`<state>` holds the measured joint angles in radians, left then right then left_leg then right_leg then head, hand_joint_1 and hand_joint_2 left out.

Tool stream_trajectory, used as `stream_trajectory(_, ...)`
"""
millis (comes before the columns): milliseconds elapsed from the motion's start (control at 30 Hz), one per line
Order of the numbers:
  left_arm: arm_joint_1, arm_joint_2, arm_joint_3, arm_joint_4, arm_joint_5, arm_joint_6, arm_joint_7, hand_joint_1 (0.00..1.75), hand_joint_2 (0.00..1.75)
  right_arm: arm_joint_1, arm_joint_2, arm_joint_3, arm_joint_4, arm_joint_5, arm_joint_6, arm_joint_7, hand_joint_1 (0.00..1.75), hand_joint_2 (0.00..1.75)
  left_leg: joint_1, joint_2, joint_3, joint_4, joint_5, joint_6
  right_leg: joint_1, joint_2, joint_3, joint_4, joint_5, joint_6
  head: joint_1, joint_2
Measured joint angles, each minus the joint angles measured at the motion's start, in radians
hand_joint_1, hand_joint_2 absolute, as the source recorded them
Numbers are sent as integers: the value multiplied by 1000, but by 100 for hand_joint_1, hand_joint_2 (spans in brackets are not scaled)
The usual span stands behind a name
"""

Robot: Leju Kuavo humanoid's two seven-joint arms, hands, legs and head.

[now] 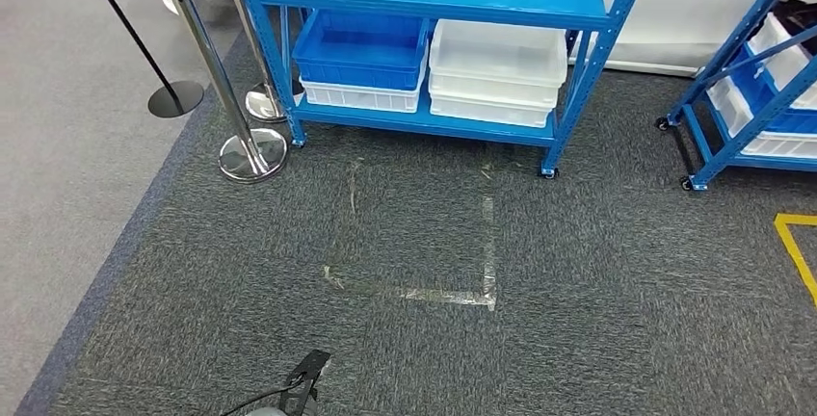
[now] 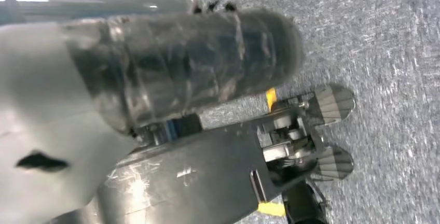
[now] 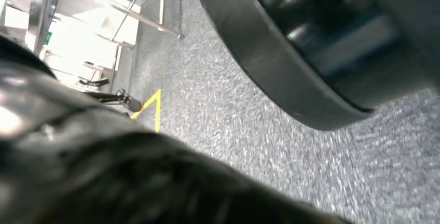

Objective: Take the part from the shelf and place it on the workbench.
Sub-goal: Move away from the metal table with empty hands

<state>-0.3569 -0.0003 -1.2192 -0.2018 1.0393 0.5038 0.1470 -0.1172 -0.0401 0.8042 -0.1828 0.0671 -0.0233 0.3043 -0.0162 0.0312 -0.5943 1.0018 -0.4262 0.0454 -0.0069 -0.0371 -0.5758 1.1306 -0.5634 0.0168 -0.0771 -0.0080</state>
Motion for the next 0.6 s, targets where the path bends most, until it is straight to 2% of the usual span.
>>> stream_trajectory(33, -5, -3, 0, 0, -9, -5, 9, 0, 0, 2, -1, 0, 0, -4, 4, 5, 0, 0, 0, -7, 1, -1, 0, 3, -1, 18, -34, 63, -27, 2, 1, 0)
stream_trajectory(67, -9, -7, -1, 0, -16, -11, 16, 0, 0, 4, -2, 0, 0, -9, 7, 9, 0, 0, 0, -14, 1, 0, -1, 6, -2, 26, -71, 127, -49, 5, 2, 0)
stream_trajectory(100, -11, -11, -2, 0, -20, -14, 21, 0, 0, 7, -3, 0, 1, -13, 10, 12, 0, 0, 1, -21, 1, 1, -3, 7, -3, 29, -99, 169, -55, 8, 3, 0)
stream_trajectory(133, -12, -13, -2, 0, -23, -17, 24, 0, 0, 9, -3, 0, 1, -16, 12, 12, 0, 0, 1, -27, 2, 3, -5, 6, -4, 30, -111, 178, -42, 10, 3, 0)
stream_trajectory(167, -12, -14, -3, 0, -25, -18, 26, 0, 0, 11, -4, 0, 1, -18, 13, 13, 0, 0, 3, -33, 2, 6, -7, 4, -6, 30, -105, 148, -10, 13, 3, 0)
stream_trajectory(200, -12, -16, -3, 0, -25, -19, 26, 0, 0, 12, -6, 0, 1, -19, 14, 13, 0, 0, 5, -38, 3, 12, -12, 1, -9, 30, -83, 85, 32, 15, 3, 0)
stream_trajectory(267, -14, -17, -5, 0, -27, -21, 27, 0, 0, 12, -9, 0, 1, -21, 17, 14, 0, 0, 5, -46, -1, 27, -25, -11, -11, 35, -38, -28, 82, 14, 4, 0)
stream_trajectory(300, -15, -18, -7, 0, -29, -22, 27, 0, 0, 11, -9, 0, 1, -22, 20, 14, 0, 0, 4, -48, -3, 33, -30, -17, -11, 37, -25, -58, 88, 10, 5, 0)
stream_trajectory(400, -16, -17, -17, 0, -34, -31, 31, 0, 0, 12, -11, 0, 2, -27, 24, 18, 0, 0, 3, -49, -6, 37, -37, -29, -9, 38, -18, -69, 83, -10, 5, 0)
stream_trajectory(467, -16, -16, -21, 0, -37, -37, 31, 0, 0, 12, -13, 0, 2, -29, 24, 22, 0, 0, 6, -46, -21, 73, -57, -38, -11, 37, -11, -73, 83, -21, 2, 0)
stream_trajectory(500, -16, -16, -21, 0, -39, -40, 31, 0, 0, 12, -14, 0, 2, -29, 24, 23, 0, 0, 8, -44, -44, 119, -79, -43, -12, 36, -6, -75, 82, -26, 0, 0)
stream_trajectory(567, -15, -16, -22, 0, -43, -44, 30, 0, 0, 12, -14, 0, 2, -30, 24, 23, 0, 0, 11, -42, -115, 250, -128, -50, -10, 35, 1, -76, 75, -31, -4, 0)
stream_trajectory(600, -14, -16, -23, 0, -44, -46, 30, 0, 0, 12, -15, 0, 2, -30, 24, 23, 0, 0, 11, -41, -147, 302, -138, -51, -9, 35, 5, -76, 71, -33, -3, 0)
